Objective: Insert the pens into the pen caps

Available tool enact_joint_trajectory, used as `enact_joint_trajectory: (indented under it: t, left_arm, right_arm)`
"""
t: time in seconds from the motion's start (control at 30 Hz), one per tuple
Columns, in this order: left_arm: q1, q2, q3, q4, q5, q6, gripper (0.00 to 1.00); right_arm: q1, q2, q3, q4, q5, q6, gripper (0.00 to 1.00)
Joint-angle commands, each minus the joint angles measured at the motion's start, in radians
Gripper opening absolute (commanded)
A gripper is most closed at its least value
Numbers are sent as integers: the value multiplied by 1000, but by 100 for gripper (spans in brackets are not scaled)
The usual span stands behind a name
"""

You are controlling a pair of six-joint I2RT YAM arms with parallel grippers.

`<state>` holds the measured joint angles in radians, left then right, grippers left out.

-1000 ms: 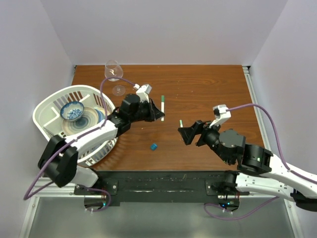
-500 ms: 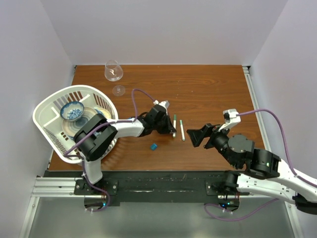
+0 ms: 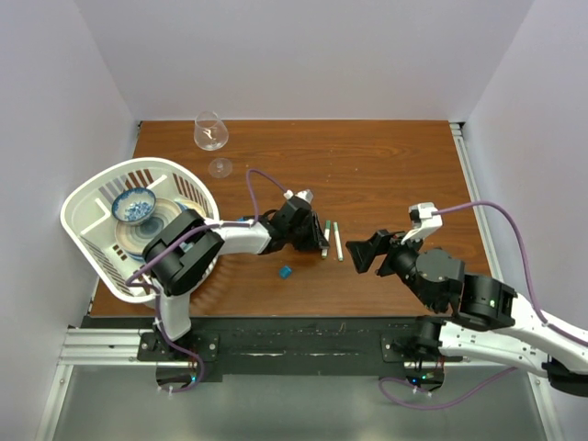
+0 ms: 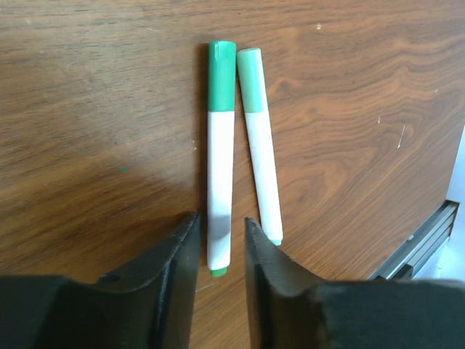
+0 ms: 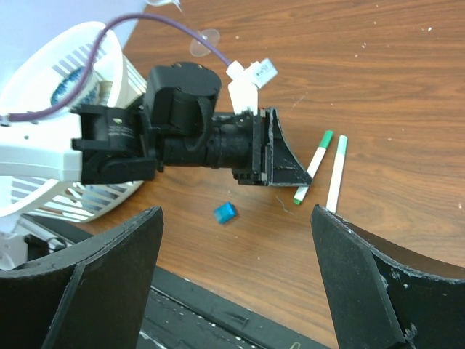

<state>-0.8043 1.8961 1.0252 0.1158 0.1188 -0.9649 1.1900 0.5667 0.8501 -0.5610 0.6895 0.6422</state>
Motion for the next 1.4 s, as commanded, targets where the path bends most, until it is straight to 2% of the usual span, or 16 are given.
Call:
enact_joint_trajectory:
  t: [0.0,0.2,0.43,0.47,0.5,0.53,0.57,0.6,0.63,0.67,0.8,0.87,1.03,1.13,1.23,1.37]
  left_arm:
    - [-3,-110,47,-30,-36,41,40]
    - [25,-319,44,-169,-146,130,53]
    - [125,-735,-65,-336,-248,256,87]
    - [135,-784,-80,-349,-251,281,94]
    - [142,-831,-109,-358,-255,288,97]
    - [151,-921,-122,-384,-266,298,100]
    - [154,-965,-134,-393,-268,313,100]
    - [154,-1004,-157,-401,-266,324,100]
    - [157,-1076,-168,-416,-248,336,100]
    - [159,-1112,-178,-424,-237,362,100]
    - [157,-1242,-232,-481,-205,455,100]
    - [157,-1301,-240,-533,-220,509,100]
    - [157,-1408,-261,-607,-206,601,100]
    - [154,-1476,-300,-562,-167,612,100]
    - [154,-1529,-336,-525,-128,626,100]
    - [154,-1560,-347,-518,-125,632,100]
  right_arm:
    - [2,44,26,19,24,-13,86]
    - [0,120,64,70,34,-67,85]
    - [-18,266,107,234,82,-263,85]
    - [-30,309,118,255,73,-283,84]
    - [-77,340,122,277,53,-309,84]
    - [-119,369,136,308,-61,-312,83]
    - [-172,398,145,317,-146,-306,83]
    - [-282,476,153,329,-254,-290,82]
    - [-324,514,173,358,-406,-286,82]
    - [-352,566,188,368,-456,-289,82]
    - [-380,868,308,385,-617,-429,82]
    - [-383,958,386,385,-710,-475,82]
    - [-385,1224,553,389,-820,-594,83]
    - [-386,1359,647,372,-884,-671,83]
    - [-386,1467,778,280,-935,-723,82]
    - [-385,1591,883,245,-924,-750,81]
